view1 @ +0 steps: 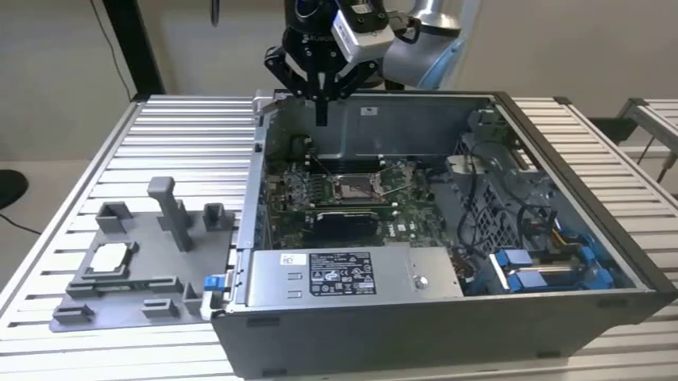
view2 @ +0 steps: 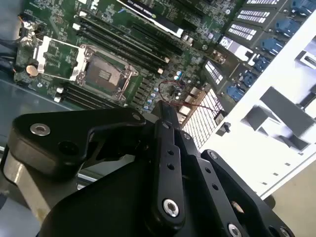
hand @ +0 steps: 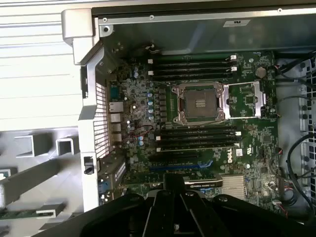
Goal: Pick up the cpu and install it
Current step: 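Pick up the cpu and move it towards the insertion slot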
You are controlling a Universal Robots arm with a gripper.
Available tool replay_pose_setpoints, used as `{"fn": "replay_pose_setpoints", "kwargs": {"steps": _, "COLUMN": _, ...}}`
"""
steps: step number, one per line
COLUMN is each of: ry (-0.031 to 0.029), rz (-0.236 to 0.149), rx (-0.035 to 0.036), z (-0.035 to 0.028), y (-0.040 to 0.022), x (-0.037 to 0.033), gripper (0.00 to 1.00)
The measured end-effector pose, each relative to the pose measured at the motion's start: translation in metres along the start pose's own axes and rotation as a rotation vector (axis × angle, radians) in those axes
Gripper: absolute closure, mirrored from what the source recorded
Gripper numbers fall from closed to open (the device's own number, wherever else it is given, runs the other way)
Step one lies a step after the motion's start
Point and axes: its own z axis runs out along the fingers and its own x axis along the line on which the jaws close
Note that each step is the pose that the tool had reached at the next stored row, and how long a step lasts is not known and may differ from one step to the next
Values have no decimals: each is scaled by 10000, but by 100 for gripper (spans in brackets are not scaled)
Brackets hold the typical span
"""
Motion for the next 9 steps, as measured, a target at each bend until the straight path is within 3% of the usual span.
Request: {"fn": "replay_pose_setpoints", "kwargs": {"steps": 9, "ry": -1, "rz": 1, "rx": 0, "z": -1, "y": -5, "x": 64, "gripper": 100}}
